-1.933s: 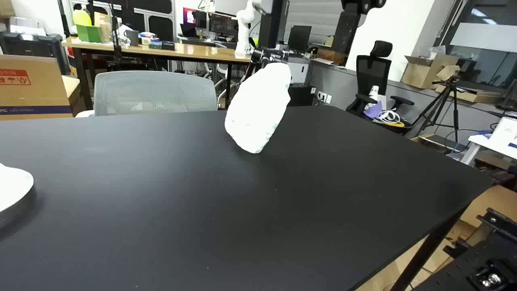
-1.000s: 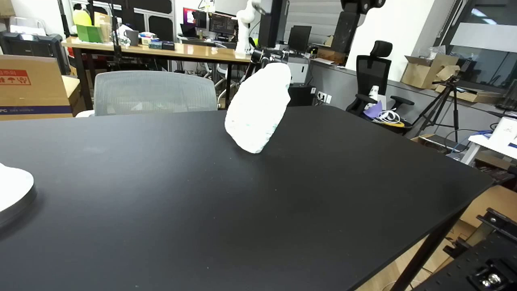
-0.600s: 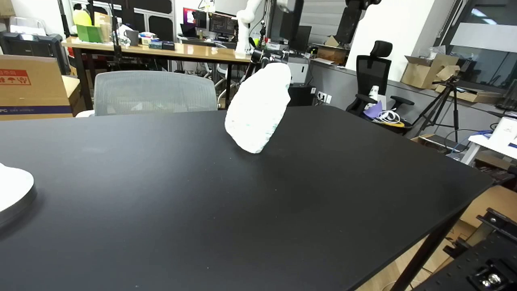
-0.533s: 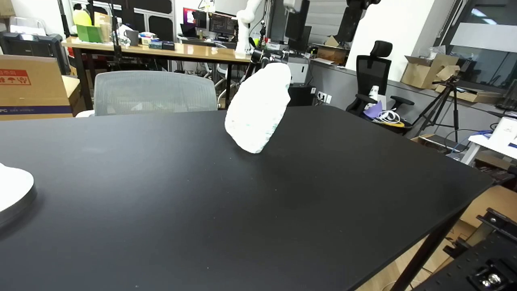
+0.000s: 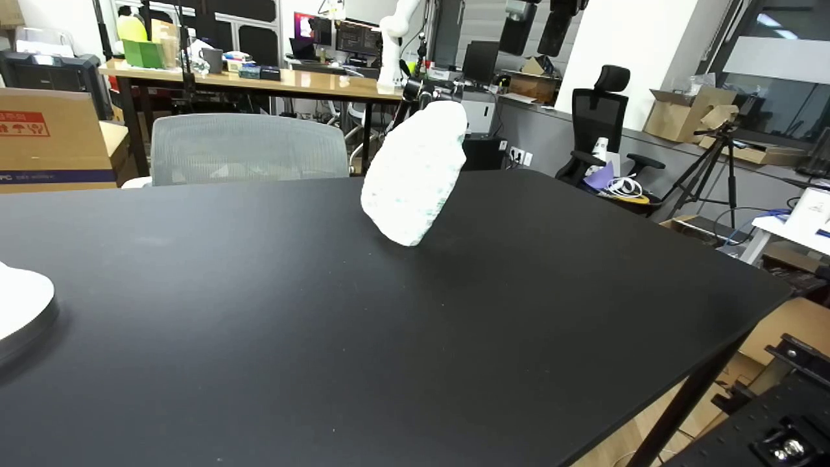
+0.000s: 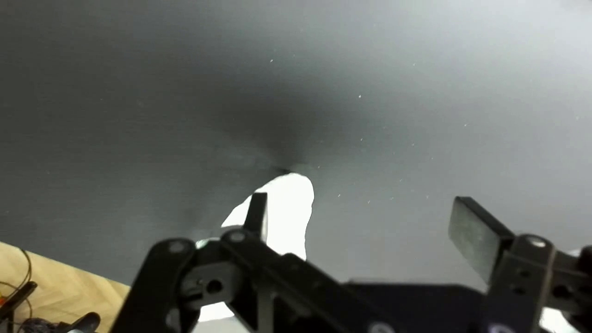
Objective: Put the cloth on the table
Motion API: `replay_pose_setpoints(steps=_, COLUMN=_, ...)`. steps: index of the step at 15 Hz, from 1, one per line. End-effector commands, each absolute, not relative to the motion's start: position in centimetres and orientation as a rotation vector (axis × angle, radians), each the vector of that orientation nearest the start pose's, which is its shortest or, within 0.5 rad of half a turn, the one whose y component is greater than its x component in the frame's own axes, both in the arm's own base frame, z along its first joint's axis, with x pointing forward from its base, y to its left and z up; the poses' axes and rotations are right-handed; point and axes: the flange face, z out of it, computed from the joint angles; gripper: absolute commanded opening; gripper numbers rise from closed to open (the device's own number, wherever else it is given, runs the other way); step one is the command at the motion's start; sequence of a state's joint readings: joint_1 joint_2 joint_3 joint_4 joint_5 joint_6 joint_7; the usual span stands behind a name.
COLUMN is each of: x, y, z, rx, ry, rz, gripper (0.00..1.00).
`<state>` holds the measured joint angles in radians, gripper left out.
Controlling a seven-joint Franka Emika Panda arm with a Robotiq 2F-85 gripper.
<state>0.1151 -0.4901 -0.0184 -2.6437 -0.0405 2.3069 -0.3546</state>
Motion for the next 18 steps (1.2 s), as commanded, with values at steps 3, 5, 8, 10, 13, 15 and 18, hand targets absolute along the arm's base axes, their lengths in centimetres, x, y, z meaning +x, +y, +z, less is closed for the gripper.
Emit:
replay_pose_setpoints(steps=3, x=40.2, y=2.7, z=41.9, rx=-3.087, ry=-0.719, rz=-0.272, gripper=1.0)
replay_pose_setpoints(steps=5, x=40.6, y=2.2, z=42.0, rx=-3.085, ry=-0.711, rz=-0.296, gripper=1.0)
replay_pose_setpoints(steps=8, x=42.5, y=0.2, z=42.0, rx=-3.082, ry=-0.708, rz=-0.332, gripper=1.0)
replay_pose_setpoints(steps=10, x=43.9, y=-1.0, z=41.9, rx=-3.071, ry=-0.735, rz=-0.348, gripper=1.0)
replay_pose_setpoints(steps=13, x=46.0, y=-2.4, z=41.7, rx=-3.058, ry=-0.802, rz=-0.337, gripper=1.0)
replay_pose_setpoints(steps=15, x=47.2, y=-3.0, z=41.5, rx=-3.053, ry=-0.841, rz=-0.312, gripper=1.0)
replay_pose_setpoints(steps=18, x=49.0, y=-3.6, z=40.8, rx=-3.031, ry=-0.885, rz=-0.276, gripper=1.0)
